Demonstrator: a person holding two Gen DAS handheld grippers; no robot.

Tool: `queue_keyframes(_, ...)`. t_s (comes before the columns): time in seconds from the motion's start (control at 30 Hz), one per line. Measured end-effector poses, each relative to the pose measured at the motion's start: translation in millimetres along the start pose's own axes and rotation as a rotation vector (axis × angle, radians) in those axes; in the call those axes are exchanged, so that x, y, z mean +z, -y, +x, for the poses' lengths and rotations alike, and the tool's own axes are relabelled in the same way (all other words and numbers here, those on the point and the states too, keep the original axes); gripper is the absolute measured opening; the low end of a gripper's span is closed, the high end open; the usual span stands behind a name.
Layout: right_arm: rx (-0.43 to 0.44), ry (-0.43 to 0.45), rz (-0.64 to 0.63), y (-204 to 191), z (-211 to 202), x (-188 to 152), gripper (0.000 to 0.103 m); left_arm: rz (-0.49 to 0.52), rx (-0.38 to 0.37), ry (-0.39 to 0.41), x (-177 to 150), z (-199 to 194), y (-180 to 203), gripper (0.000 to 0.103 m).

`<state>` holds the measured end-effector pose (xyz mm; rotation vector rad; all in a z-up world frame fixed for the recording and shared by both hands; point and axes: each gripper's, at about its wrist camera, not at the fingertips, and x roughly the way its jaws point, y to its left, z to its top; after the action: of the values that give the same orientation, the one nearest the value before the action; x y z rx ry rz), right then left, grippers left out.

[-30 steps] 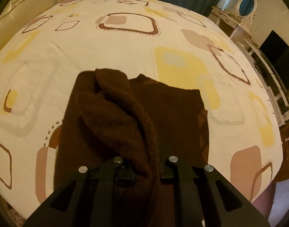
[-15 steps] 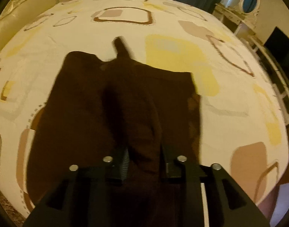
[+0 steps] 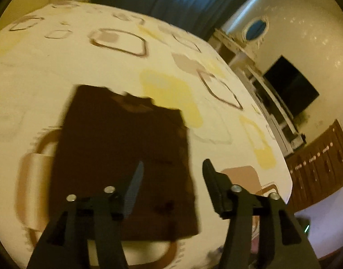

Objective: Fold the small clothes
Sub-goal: 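Grasp the sweater edge nearest the right tool with the right tool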

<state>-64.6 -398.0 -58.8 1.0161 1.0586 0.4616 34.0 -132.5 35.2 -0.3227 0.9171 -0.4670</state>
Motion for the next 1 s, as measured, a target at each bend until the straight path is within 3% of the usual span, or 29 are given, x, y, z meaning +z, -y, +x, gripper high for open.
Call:
queue_keyframes(0.2, 0.092, 0.042, 0.017, -17.4, 7.9, 41.6, 0.054, -0.102, 0.079, 0.066, -12.6, -35.5, -81.2, 0.061)
queue_keyframes(0.37, 0.088, 0.036, 0.044, -25.5, 54.6, 79.2, 0.054, -0.222, 0.101, 0.055, -29.4, -37.6, -128.2, 0.061)
queue_keyframes(0.6, 0.061, 0.002, 0.105, -15.8, 106.3, 104.2, 0.054, -0.262, 0.083, 0.030, -37.0, -31.0, -146.2, 0.061)
queue_keyframes(1.0, 0.049, -0.016, 0.036, -25.4, 144.6, 144.0, 0.054, -0.308, 0.036, -0.004, -46.8, -22.5, -155.7, 0.064)
